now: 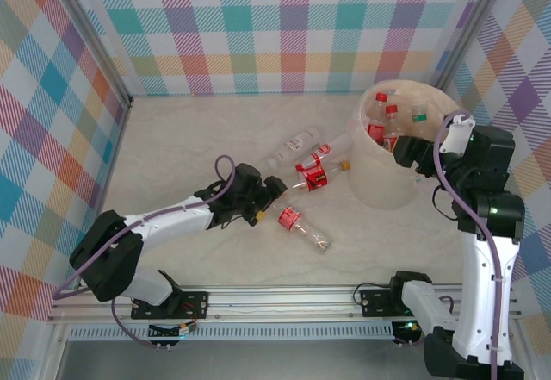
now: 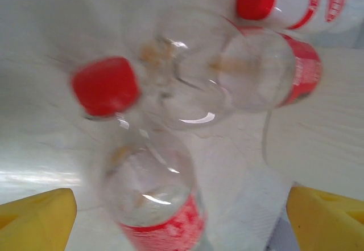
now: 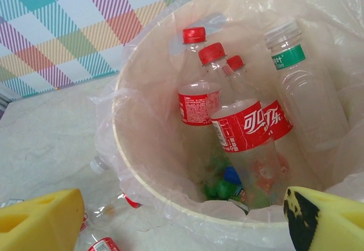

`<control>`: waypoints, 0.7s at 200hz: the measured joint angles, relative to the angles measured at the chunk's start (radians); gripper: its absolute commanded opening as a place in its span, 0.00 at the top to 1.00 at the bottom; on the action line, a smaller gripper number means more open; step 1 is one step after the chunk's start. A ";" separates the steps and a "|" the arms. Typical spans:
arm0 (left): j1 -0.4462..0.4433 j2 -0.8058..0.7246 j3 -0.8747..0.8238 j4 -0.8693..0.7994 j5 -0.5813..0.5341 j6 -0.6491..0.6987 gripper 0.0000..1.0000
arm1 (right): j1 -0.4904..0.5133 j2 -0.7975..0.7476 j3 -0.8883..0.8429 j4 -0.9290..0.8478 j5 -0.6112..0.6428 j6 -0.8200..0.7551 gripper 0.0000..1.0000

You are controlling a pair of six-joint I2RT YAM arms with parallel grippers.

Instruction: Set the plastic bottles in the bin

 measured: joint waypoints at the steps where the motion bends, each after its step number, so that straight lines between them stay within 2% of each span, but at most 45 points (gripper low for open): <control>1: -0.003 0.002 0.000 0.006 0.000 -0.007 0.06 | 0.000 -0.002 0.000 0.000 0.000 0.000 0.09; 25: -0.048 0.042 -0.014 0.125 -0.008 -0.099 0.07 | 0.000 -0.031 0.000 -0.005 0.001 -0.002 0.09; 64: -0.102 0.092 -0.071 0.204 -0.045 -0.197 0.09 | 0.000 -0.044 0.000 -0.013 0.001 -0.003 0.09; 97: -0.127 0.124 -0.095 0.253 -0.072 -0.256 0.09 | 0.000 -0.044 0.000 -0.015 0.001 -0.003 0.10; 140: -0.148 0.203 -0.117 0.409 -0.097 -0.337 0.08 | 0.000 -0.044 -0.005 -0.014 0.001 -0.002 0.10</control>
